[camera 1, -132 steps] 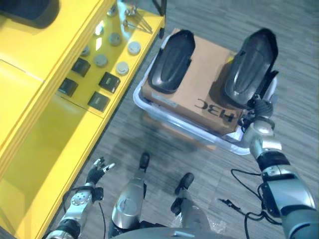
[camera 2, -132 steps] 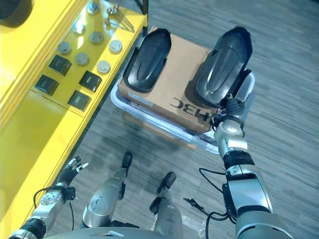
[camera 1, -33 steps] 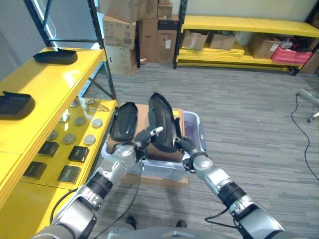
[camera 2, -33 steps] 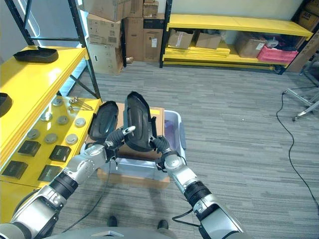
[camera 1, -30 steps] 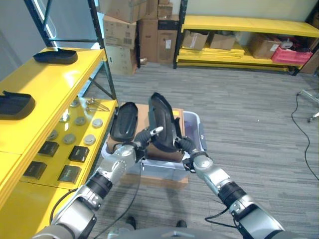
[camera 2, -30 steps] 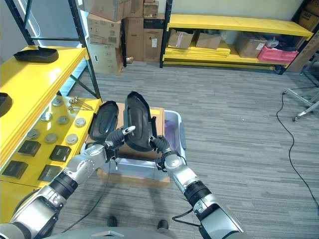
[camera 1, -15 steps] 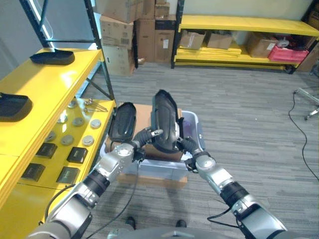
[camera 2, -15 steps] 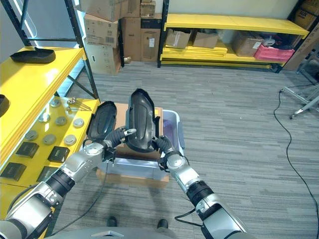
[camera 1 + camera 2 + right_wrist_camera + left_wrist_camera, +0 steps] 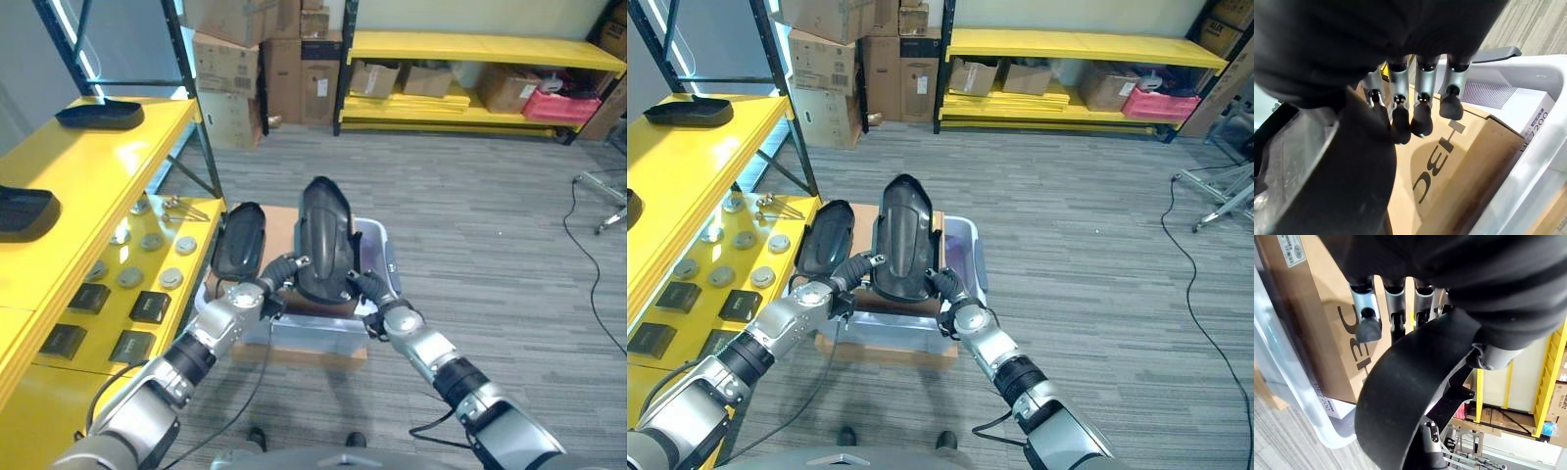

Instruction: Move parts from the plastic box to the shelf.

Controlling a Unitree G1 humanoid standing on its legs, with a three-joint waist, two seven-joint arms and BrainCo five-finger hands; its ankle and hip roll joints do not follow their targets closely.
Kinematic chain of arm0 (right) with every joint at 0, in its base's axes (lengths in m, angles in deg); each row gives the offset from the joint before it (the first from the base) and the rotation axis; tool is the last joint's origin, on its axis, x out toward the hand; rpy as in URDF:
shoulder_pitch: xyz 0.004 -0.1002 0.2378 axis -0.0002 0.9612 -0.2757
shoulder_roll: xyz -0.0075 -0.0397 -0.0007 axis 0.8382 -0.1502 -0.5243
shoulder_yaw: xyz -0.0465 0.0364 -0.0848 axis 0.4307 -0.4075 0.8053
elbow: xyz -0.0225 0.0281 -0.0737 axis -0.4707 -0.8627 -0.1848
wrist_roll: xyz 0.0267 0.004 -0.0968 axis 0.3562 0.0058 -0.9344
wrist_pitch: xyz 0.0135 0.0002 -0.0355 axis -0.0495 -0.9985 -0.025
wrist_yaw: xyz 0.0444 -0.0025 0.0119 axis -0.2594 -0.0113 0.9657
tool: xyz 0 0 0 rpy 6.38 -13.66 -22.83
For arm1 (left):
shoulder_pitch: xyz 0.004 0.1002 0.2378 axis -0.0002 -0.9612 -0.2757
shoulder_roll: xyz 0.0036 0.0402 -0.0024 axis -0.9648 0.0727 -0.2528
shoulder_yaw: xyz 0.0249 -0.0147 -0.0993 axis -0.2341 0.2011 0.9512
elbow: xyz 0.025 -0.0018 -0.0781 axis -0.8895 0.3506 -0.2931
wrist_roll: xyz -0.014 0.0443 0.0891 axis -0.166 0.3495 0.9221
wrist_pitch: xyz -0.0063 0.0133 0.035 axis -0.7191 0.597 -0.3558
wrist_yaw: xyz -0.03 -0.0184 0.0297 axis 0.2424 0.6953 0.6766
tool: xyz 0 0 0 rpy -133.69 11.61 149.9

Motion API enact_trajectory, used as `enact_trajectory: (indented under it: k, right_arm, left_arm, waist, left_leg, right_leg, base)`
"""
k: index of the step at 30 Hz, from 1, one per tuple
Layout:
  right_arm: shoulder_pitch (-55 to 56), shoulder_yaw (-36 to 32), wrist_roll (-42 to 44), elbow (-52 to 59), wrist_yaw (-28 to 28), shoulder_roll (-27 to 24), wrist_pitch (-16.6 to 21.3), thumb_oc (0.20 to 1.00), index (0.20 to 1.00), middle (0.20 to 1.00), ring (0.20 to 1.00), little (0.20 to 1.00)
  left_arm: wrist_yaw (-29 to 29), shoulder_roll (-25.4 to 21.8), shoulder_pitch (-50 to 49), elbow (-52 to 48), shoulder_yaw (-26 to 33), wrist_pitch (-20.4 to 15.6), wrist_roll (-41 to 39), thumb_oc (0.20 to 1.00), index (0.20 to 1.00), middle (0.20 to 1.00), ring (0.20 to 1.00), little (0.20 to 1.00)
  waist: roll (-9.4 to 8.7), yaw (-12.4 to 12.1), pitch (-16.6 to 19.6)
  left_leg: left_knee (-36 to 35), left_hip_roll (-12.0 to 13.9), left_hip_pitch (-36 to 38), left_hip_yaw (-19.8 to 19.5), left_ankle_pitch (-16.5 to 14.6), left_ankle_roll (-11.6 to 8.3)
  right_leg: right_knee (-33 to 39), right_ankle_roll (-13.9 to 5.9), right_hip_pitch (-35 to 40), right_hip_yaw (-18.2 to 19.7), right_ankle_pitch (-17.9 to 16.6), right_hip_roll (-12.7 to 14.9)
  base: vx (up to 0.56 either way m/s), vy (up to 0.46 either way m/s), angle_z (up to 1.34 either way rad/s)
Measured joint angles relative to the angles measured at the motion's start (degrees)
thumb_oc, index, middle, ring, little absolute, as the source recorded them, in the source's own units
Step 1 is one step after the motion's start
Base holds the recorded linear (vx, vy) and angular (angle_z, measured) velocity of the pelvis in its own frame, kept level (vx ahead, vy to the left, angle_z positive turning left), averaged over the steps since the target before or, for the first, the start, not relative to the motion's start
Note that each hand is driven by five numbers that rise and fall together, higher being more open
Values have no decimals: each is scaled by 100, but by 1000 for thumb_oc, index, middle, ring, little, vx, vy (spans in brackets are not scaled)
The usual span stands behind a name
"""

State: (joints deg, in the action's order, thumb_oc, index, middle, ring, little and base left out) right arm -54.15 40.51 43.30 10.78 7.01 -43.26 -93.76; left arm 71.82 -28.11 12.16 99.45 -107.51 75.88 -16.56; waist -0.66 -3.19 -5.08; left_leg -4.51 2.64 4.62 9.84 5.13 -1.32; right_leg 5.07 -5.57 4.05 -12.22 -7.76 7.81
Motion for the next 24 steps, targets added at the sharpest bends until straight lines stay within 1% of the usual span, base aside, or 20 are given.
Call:
enact_trajectory:
  k: [4,5,6,10,13,17,21,24]
  right_arm:
    - [-70,1,44,0,-99,52,-31,200,200,200,200,200]
    - [-86,1,75,0,-104,55,-31,881,881,881,881,881]
    - [-113,1,183,0,-115,60,-35,1000,1000,1000,1000,1000]
    - [-226,-26,443,0,-140,162,-45,1000,1000,1000,1000,1000]
    - [-226,-36,459,-14,-239,305,-44,1000,1000,1000,1000,1000]
    - [-226,-40,499,-16,-329,342,-43,1000,1000,1000,1000,1000]
    - [-225,-71,498,-26,-355,367,-22,1000,1000,1000,1000,1000]
    - [-32,-368,500,-80,-352,361,52,1000,1000,1000,1000,1000]
  left_arm:
    - [-81,-2,0,-1,35,-104,88,200,200,200,200,200]
    - [-85,-3,0,-8,41,-126,132,200,200,200,200,200]
    - [-102,-3,1,-28,52,-168,196,200,200,200,200,200]
    - [-149,18,0,-61,55,-282,293,200,200,200,200,200]
    - [-223,-97,0,-90,90,-337,307,200,200,200,200,200]
    - [-323,-97,0,-91,105,-422,424,200,200,200,200,200]
    - [-515,-99,-11,-119,290,-545,587,200,200,200,200,200]
    - [-712,-143,-208,-92,584,-841,771,200,200,200,200,200]
  waist:
    - [0,-3,0]
    - [0,-3,0]
    - [0,-10,0]
    - [0,-15,0]
    - [0,-29,0]
    - [0,-67,0]
    - [-4,-98,-2]
    - [-22,-49,-7]
  left_leg:
    - [0,1,10,1,0,0]
    - [0,1,15,0,0,0]
    - [0,1,20,-1,0,-1]
    - [0,2,24,-1,0,-1]
    - [-1,2,25,-3,0,0]
    - [0,0,25,-6,0,0]
    - [-1,0,22,-9,-1,-1]
    - [-3,0,15,-6,-1,-1]
  right_leg:
    - [1,1,8,0,-1,0]
    - [1,1,13,0,-1,0]
    - [1,1,20,-2,0,1]
    - [1,2,23,-3,-1,1]
    - [2,2,25,-7,-1,2]
    - [2,2,26,-12,-1,6]
    - [2,2,25,-11,0,3]
    - [1,0,11,-5,1,0]
  base:
    - [0,0,0]
    - [0,0,0]
    - [0,0,0]
    - [0,0,0]
    - [0,0,0]
    - [0,0,0]
    - [-41,20,0]
    - [-67,24,-1]
